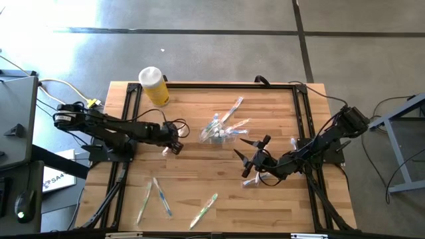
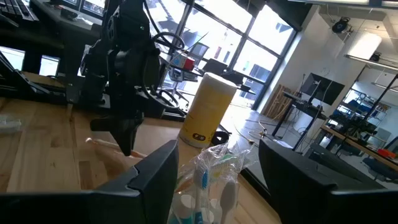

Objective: Pick & Place toothbrushing station
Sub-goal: Put the orange toothbrush into the transparent organizer

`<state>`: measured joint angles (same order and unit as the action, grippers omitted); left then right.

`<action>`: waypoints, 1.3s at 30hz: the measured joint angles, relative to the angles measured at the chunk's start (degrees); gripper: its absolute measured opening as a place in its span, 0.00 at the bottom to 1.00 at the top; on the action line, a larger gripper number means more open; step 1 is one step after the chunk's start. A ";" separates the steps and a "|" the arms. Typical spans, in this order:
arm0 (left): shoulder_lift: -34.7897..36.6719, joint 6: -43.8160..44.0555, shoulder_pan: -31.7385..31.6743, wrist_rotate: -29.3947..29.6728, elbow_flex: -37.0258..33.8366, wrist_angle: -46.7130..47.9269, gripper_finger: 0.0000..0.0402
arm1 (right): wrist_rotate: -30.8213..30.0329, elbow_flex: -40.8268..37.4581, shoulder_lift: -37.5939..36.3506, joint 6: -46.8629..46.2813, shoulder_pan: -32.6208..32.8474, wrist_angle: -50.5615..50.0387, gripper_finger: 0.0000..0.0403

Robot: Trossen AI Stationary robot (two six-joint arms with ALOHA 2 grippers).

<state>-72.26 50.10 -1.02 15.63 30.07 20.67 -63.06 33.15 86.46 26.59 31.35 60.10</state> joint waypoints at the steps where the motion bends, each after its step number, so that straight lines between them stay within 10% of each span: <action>1: 0.46 -0.75 0.00 0.01 0.74 -0.16 0.02 | -0.01 0.00 0.00 0.02 0.00 0.00 0.53; 15: 17.01 -20.66 4.24 8.82 9.79 -4.38 0.01 | 0.15 0.00 0.00 -1.66 0.04 -2.89 0.53; 24: 18.73 -38.85 5.53 -6.50 -2.40 -42.99 0.01 | 2.58 0.00 0.00 -3.27 -1.02 -2.93 0.53; 31: 11.53 -48.48 4.96 -6.60 -15.87 -77.51 0.01 | 6.11 0.00 0.00 -5.60 -1.51 -2.90 0.53; 39: 0.02 -42.72 -1.59 -7.91 -17.73 -93.93 0.01 | 6.73 0.00 0.00 -5.62 -1.64 -1.16 0.53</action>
<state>-72.23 7.38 -2.61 7.73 12.34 -73.27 -56.33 33.15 86.46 20.97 29.72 58.94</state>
